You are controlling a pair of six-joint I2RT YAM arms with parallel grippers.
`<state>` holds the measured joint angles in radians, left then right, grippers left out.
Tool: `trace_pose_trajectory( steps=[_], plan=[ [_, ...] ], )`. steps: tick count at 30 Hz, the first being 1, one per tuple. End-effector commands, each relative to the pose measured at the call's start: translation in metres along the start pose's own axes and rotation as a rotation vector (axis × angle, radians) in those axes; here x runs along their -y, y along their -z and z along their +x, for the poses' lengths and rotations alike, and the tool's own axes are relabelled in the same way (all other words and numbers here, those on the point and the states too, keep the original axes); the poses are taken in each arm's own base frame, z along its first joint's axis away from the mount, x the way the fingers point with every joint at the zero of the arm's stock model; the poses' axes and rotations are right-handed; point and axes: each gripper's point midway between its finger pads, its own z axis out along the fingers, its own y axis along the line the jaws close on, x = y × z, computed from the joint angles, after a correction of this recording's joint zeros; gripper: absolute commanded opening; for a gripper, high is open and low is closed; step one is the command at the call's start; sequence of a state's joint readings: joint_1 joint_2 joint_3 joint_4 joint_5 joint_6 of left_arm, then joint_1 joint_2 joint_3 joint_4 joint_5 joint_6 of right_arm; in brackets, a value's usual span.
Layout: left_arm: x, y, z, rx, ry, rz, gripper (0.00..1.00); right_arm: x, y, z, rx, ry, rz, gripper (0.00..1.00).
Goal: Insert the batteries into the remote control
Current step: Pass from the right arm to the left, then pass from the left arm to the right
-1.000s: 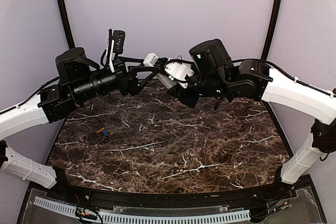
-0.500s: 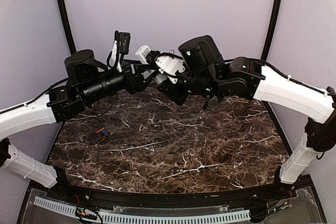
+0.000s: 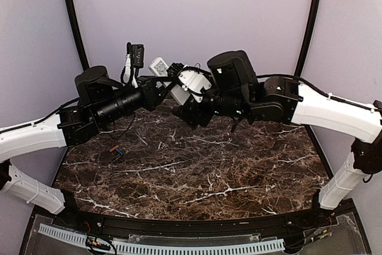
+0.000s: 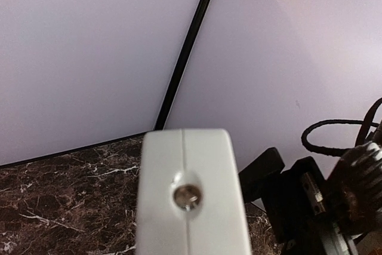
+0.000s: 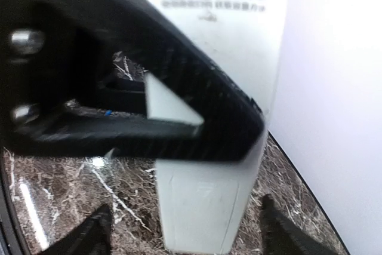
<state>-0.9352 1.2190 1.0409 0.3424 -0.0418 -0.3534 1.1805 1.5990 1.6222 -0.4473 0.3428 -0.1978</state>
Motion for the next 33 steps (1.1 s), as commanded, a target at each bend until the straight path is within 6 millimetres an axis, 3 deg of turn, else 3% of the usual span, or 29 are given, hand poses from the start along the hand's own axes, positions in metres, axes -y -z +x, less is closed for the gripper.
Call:
trace_pose_trajectory(
  steps=[1, 7, 9, 15, 18, 23, 27, 31, 33],
  plan=[
    [0.011, 0.023, -0.031, 0.127, 0.017, 0.068, 0.00, -0.011, 0.057, -0.051, 0.344, 0.016, -0.102, 0.99],
    [0.033, 0.033, -0.039, 0.162, 0.095, 0.202, 0.00, -0.004, 0.093, -0.059, 0.674, 0.070, -0.010, 0.99],
    [0.038, 0.035, -0.043, 0.180, 0.125, 0.239, 0.00, -0.002, 0.094, -0.065, 0.721, 0.067, 0.018, 0.98],
    [0.052, 0.034, -0.047, 0.199, 0.193, 0.336, 0.00, -0.004, 0.069, -0.077, 0.732, 0.087, 0.057, 0.94],
    [0.055, 0.034, -0.047, 0.196, 0.207, 0.357, 0.00, 0.000, 0.062, -0.081, 0.725, 0.081, 0.086, 0.83],
    [0.052, 0.034, -0.043, 0.183, 0.207, 0.339, 0.00, 0.001, 0.069, -0.082, 0.762, 0.064, 0.092, 0.57],
    [0.049, 0.031, -0.039, 0.167, 0.206, 0.319, 0.00, 0.001, 0.070, -0.081, 0.755, 0.066, 0.088, 0.50],
    [0.048, 0.032, -0.039, 0.166, 0.205, 0.310, 0.00, 0.000, 0.065, -0.080, 0.722, 0.083, 0.082, 0.34],
    [0.050, 0.034, -0.041, 0.170, 0.201, 0.319, 0.00, -0.001, 0.063, -0.079, 0.694, 0.091, 0.074, 0.31]
  ],
)
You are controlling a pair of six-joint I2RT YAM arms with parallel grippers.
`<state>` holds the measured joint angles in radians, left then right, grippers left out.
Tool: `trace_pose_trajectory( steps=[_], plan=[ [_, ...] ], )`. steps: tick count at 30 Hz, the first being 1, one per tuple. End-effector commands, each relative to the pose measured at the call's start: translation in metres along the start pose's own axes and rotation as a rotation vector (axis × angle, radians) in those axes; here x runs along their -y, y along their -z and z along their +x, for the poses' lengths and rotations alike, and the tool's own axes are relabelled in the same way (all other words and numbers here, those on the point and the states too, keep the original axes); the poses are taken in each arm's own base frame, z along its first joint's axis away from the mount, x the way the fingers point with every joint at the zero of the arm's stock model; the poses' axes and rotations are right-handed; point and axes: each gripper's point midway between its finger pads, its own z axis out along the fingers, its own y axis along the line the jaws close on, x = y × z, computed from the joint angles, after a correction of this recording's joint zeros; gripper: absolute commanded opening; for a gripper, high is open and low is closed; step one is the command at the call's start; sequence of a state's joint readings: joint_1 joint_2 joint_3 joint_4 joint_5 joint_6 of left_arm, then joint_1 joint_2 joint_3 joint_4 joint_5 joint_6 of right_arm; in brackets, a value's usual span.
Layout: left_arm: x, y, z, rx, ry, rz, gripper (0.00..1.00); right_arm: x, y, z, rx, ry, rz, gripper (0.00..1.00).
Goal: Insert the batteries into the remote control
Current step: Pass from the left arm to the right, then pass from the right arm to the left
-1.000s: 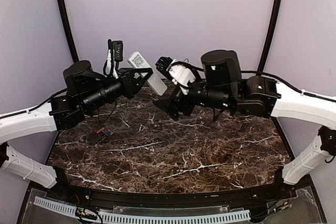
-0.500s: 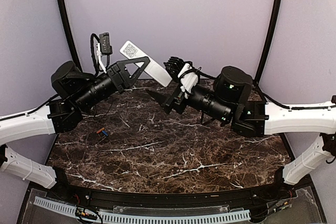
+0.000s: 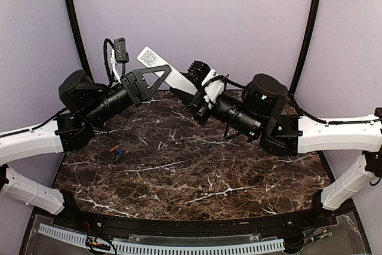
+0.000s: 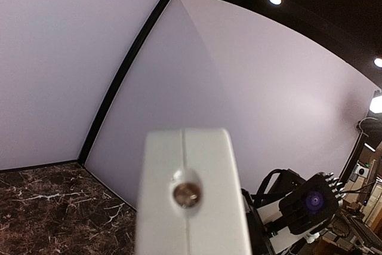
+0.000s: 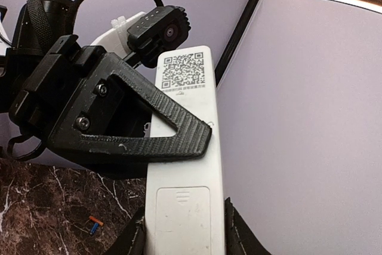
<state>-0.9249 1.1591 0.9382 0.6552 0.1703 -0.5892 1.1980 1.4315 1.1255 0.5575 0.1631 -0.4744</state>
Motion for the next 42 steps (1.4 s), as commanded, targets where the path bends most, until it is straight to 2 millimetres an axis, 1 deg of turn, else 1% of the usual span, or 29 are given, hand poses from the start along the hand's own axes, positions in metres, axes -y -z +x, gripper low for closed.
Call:
trace_pose_trajectory(
  steps=[1, 3, 6, 8, 10, 11, 12, 13, 14, 15, 16, 17, 18, 20, 21, 23, 24, 25, 26, 27, 28, 29, 30, 31, 32, 34, 36, 38, 42],
  plan=[
    [0.007, 0.004, -0.007, 0.018, -0.014, 0.024, 0.00, 0.011, 0.000, -0.018, 0.001, -0.010, 0.019, 0.29],
    [0.008, 0.005, -0.007, 0.018, -0.015, 0.024, 0.00, 0.012, 0.002, -0.017, -0.014, -0.008, 0.012, 0.25],
    [0.007, 0.003, -0.005, 0.011, -0.013, 0.024, 0.00, 0.017, 0.004, -0.015, -0.041, -0.004, 0.014, 0.16],
    [0.006, 0.002, -0.004, 0.007, -0.021, 0.021, 0.00, 0.019, 0.007, -0.014, -0.060, -0.003, 0.010, 0.05],
    [0.005, 0.002, -0.005, 0.000, -0.056, 0.004, 0.24, 0.022, 0.010, -0.015, -0.090, -0.020, -0.016, 0.01],
    [0.004, 0.003, -0.006, -0.003, -0.078, -0.005, 0.47, 0.023, 0.012, -0.011, -0.132, -0.040, -0.049, 0.00],
    [0.002, 0.006, -0.008, -0.008, -0.146, -0.029, 0.56, 0.025, 0.014, -0.009, -0.173, -0.074, -0.088, 0.00],
    [0.000, 0.008, -0.008, -0.017, -0.186, -0.048, 0.68, 0.027, 0.018, -0.004, -0.220, -0.109, -0.126, 0.00],
    [-0.005, 0.013, -0.011, -0.039, -0.284, -0.102, 0.71, 0.026, 0.024, 0.003, -0.270, -0.140, -0.168, 0.00],
    [-0.010, 0.016, -0.013, -0.055, -0.339, -0.139, 0.76, 0.026, 0.031, 0.008, -0.307, -0.166, -0.202, 0.00],
    [-0.020, 0.022, -0.016, -0.101, -0.438, -0.219, 0.78, 0.024, 0.039, 0.014, -0.348, -0.189, -0.235, 0.00],
    [-0.032, 0.029, -0.007, -0.177, -0.484, -0.281, 0.81, 0.023, 0.047, 0.020, -0.384, -0.211, -0.261, 0.00],
    [-0.035, 0.033, -0.019, -0.183, -0.581, -0.328, 0.82, 0.022, 0.054, 0.026, -0.421, -0.233, -0.283, 0.00],
    [-0.041, 0.042, -0.014, -0.281, -0.694, -0.362, 0.84, 0.016, 0.067, 0.037, -0.481, -0.277, -0.337, 0.00],
    [-0.045, 0.047, -0.005, -0.358, -0.721, -0.363, 0.84, 0.012, 0.073, 0.042, -0.515, -0.296, -0.361, 0.00],
    [-0.041, 0.053, 0.015, -0.476, -0.820, -0.302, 0.83, 0.005, 0.080, 0.052, -0.578, -0.333, -0.409, 0.00],
    [-0.042, 0.055, 0.021, -0.519, -0.924, -0.282, 0.81, 0.002, 0.082, 0.055, -0.610, -0.352, -0.429, 0.00],
    [-0.038, 0.058, 0.040, -0.573, -0.989, -0.243, 0.80, -0.001, 0.083, 0.058, -0.635, -0.371, -0.448, 0.00],
    [-0.041, 0.062, 0.045, -0.610, -1.134, -0.242, 0.80, -0.004, 0.084, 0.060, -0.659, -0.390, -0.463, 0.00],
    [-0.040, 0.067, 0.071, -0.664, -1.220, -0.196, 0.79, -0.006, 0.084, 0.061, -0.675, -0.410, -0.471, 0.00],
    [-0.047, 0.071, 0.076, -0.711, -1.390, -0.201, 0.79, -0.009, 0.083, 0.062, -0.687, -0.429, -0.481, 0.00],
    [-0.053, 0.074, 0.095, -0.739, -1.480, -0.205, 0.79, -0.012, 0.082, 0.061, -0.691, -0.451, -0.497, 0.00],
    [-0.056, 0.075, 0.102, -0.762, -1.603, -0.178, 0.79, -0.014, 0.081, 0.059, -0.691, -0.471, -0.506, 0.00],
    [-0.056, 0.073, 0.110, -0.738, -1.656, -0.181, 0.79, -0.016, 0.080, 0.060, -0.694, -0.487, -0.514, 0.00],
    [-0.053, 0.072, 0.114, -0.737, -1.727, -0.148, 0.78, -0.019, 0.079, 0.060, -0.697, -0.504, -0.524, 0.00],
    [-0.047, 0.069, 0.115, -0.692, -1.782, -0.123, 0.78, -0.026, 0.079, 0.062, -0.701, -0.522, -0.556, 0.00],
    [-0.039, 0.062, 0.106, -0.614, -1.814, -0.129, 0.78, -0.034, 0.080, 0.065, -0.704, -0.525, -0.580, 0.00],
    [-0.036, 0.059, 0.103, -0.586, -1.846, -0.126, 0.79, -0.042, 0.081, 0.068, -0.711, -0.529, -0.609, 0.00],
    [-0.041, 0.058, 0.115, -0.609, -1.879, -0.102, 0.80, -0.054, 0.078, 0.069, -0.713, -0.524, -0.643, 0.00]
  ],
)
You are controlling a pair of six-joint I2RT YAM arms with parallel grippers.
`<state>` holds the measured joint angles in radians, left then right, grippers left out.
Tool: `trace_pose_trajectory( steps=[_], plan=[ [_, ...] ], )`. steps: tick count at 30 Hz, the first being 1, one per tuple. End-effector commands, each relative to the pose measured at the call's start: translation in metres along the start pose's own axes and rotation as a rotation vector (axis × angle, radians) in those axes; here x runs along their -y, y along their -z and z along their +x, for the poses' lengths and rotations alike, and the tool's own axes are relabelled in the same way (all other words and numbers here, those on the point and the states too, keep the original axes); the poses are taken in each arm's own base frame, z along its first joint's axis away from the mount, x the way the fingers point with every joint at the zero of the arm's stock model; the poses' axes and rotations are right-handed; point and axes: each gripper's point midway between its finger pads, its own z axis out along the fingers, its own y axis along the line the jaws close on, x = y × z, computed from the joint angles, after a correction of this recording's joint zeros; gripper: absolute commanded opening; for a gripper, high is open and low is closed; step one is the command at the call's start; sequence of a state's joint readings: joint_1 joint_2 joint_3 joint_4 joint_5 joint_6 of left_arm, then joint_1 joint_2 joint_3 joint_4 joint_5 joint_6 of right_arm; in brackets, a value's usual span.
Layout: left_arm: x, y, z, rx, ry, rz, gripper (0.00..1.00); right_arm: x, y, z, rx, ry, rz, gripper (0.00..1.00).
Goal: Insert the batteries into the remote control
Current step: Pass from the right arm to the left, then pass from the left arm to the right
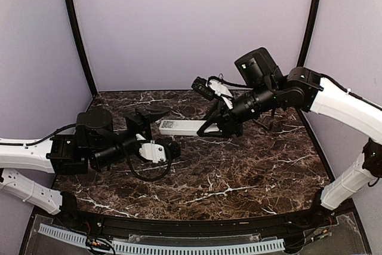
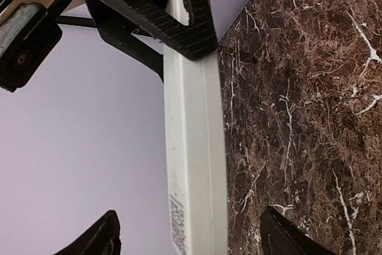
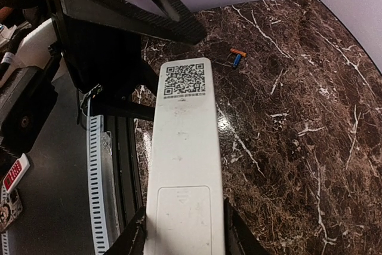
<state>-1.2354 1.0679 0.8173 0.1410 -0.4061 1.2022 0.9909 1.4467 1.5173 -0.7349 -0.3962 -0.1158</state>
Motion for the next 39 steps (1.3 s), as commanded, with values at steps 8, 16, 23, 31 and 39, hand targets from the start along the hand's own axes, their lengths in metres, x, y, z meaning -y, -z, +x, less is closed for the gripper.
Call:
trace_pose_trajectory(
  steps=[8, 16, 23, 31, 39],
  plan=[
    [-0.010, -0.010, -0.013, 0.049, -0.046, -0.094, 0.54, -0.018, -0.012, -0.020, 0.065, 0.044, -0.079, 0.00],
    [-0.012, -0.014, -0.011, 0.032, -0.059, -0.124, 0.09, -0.013, -0.013, -0.022, 0.077, 0.041, -0.048, 0.00],
    [-0.025, -0.011, -0.008, 0.017, -0.089, -0.247, 0.00, -0.004, 0.011, -0.036, 0.193, -0.003, 0.008, 0.98],
    [-0.031, -0.006, -0.009, 0.031, -0.088, -0.277, 0.00, -0.011, 0.014, -0.022, 0.270, -0.010, -0.034, 0.98],
    [-0.026, -0.008, -0.011, 0.038, -0.081, -0.258, 0.00, -0.007, 0.003, -0.024, 0.249, 0.004, -0.038, 0.73]
  ],
)
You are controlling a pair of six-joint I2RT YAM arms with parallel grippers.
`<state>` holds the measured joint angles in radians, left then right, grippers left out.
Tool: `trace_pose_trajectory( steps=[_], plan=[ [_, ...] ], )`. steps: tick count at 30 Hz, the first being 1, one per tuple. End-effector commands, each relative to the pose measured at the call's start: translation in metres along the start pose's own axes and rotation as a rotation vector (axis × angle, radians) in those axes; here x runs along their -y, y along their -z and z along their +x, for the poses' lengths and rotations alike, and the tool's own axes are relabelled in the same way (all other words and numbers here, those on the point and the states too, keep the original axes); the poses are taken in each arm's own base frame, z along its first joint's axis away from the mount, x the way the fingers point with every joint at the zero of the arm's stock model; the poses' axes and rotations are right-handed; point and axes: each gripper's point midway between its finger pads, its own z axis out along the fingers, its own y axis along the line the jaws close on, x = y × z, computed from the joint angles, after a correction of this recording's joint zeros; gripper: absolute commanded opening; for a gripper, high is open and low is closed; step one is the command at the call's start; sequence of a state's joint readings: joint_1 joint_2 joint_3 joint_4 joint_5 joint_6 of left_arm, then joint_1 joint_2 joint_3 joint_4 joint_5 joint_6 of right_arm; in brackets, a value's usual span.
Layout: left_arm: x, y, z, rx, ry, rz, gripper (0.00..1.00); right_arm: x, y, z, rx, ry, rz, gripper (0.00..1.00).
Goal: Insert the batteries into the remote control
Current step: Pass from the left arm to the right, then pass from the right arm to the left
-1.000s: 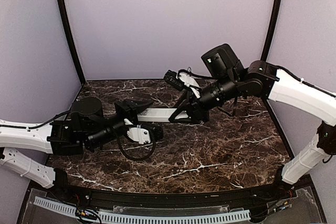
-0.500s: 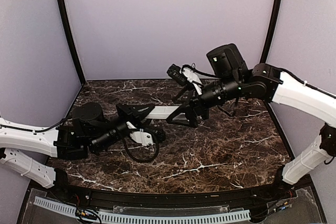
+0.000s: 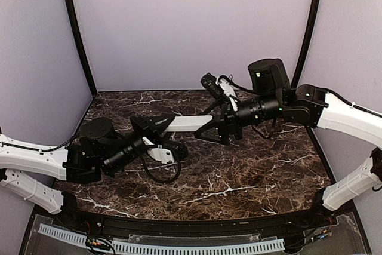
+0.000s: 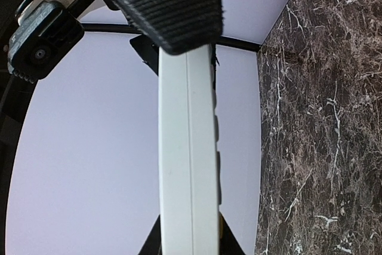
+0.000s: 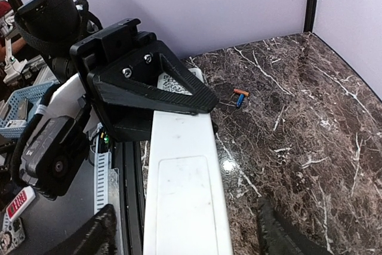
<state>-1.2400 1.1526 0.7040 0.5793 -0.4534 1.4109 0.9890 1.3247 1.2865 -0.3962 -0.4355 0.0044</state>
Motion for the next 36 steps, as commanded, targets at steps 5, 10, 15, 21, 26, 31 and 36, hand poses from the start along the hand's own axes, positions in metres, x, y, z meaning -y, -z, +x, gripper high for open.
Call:
trace_pose_trajectory(
  steps=[5, 10, 15, 21, 26, 31, 36],
  plan=[
    [-0.009, 0.004, -0.005, 0.023, 0.044, -0.028, 0.00, -0.005, -0.006, -0.012, 0.045, 0.044, -0.050, 0.39],
    [-0.007, 0.005, -0.006, 0.027, 0.091, -0.004, 0.00, -0.011, -0.005, -0.011, 0.047, 0.067, -0.084, 0.20],
    [-0.001, 0.008, -0.014, 0.027, 0.294, 0.182, 0.47, -0.009, -0.003, -0.001, 0.006, 0.123, -0.071, 0.00],
    [-0.003, 0.032, -0.021, 0.051, 0.646, 0.428, 0.90, -0.015, 0.008, 0.003, -0.003, 0.259, -0.074, 0.00],
    [-0.007, 0.046, -0.022, 0.055, 0.823, 0.563, 0.96, -0.023, 0.014, 0.003, -0.004, 0.370, -0.076, 0.00],
    [-0.012, 0.046, -0.032, 0.097, 0.861, 0.604, 0.94, -0.031, 0.014, 0.002, -0.006, 0.505, -0.053, 0.00],
    [-0.005, 0.038, -0.034, 0.086, 0.836, 0.626, 0.78, -0.036, 0.016, -0.008, 0.030, 0.543, -0.039, 0.00]
  ],
)
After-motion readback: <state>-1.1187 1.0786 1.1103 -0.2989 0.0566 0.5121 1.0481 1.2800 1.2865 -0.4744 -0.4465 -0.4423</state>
